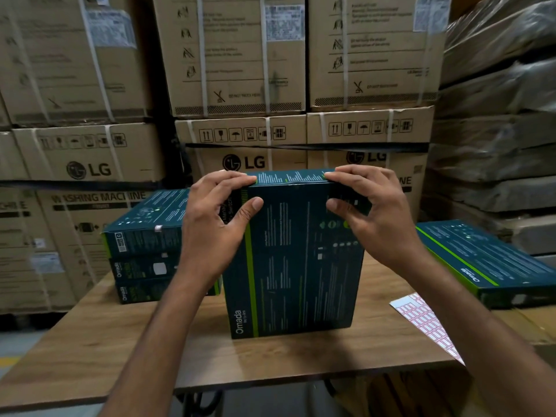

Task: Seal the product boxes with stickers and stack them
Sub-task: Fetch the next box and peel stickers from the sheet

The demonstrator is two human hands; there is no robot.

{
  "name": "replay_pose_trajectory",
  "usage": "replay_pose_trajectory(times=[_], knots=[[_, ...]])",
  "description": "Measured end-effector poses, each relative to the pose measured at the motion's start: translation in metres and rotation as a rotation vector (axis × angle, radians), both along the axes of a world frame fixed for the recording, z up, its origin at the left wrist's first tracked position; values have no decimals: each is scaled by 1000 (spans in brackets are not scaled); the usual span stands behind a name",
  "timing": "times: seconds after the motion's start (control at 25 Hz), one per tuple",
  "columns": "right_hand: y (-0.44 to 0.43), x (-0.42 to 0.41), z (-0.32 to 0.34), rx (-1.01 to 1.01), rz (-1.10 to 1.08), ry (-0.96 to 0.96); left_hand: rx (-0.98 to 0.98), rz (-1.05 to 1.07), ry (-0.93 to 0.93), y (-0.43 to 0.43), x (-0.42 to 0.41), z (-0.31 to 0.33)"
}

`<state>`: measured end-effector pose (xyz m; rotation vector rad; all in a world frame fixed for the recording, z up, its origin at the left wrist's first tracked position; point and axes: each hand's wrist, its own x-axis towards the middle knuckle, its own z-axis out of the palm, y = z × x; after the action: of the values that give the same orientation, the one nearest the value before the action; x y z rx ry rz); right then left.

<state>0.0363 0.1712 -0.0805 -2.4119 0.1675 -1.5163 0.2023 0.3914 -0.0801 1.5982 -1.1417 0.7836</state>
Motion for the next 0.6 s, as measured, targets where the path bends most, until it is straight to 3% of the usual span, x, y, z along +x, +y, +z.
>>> replay_pose_trajectory(times=[0.6], knots=[[20, -9, 3, 60, -24, -55, -106, -8, -4, 3, -15, -3]])
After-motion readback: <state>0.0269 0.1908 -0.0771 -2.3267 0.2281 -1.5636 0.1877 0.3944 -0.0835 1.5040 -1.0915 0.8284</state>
